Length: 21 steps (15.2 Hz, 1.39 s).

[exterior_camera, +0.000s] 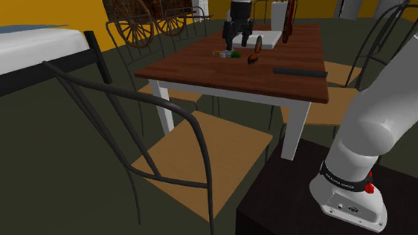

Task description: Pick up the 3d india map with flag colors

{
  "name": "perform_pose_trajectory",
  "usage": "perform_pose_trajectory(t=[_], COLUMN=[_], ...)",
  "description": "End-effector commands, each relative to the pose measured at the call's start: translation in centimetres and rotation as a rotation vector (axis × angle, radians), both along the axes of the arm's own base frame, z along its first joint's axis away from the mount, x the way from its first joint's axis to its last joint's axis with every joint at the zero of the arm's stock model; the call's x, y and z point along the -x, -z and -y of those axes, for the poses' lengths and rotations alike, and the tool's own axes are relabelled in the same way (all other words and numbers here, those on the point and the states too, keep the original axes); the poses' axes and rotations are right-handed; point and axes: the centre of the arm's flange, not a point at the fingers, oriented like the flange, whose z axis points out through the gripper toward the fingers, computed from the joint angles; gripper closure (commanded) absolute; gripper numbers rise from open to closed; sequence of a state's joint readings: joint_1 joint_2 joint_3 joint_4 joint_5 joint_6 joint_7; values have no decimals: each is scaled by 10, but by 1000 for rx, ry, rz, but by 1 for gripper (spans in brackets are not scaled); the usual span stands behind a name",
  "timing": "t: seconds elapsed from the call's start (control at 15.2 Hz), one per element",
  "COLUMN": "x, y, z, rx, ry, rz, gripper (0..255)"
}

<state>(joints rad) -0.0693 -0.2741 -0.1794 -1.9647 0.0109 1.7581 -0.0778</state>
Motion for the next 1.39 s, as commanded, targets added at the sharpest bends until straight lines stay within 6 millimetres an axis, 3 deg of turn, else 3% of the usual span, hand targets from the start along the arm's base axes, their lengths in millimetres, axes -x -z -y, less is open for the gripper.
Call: perform_pose_trajectory(t=[0.0, 0.86, 1.32], x=[-16, -123, -123], y=[5, 34, 71], z=[19, 148, 148], rx=[5, 30, 30], ry=[6, 44, 44], rz=[-11, -73, -73], gripper=[0, 0, 0])
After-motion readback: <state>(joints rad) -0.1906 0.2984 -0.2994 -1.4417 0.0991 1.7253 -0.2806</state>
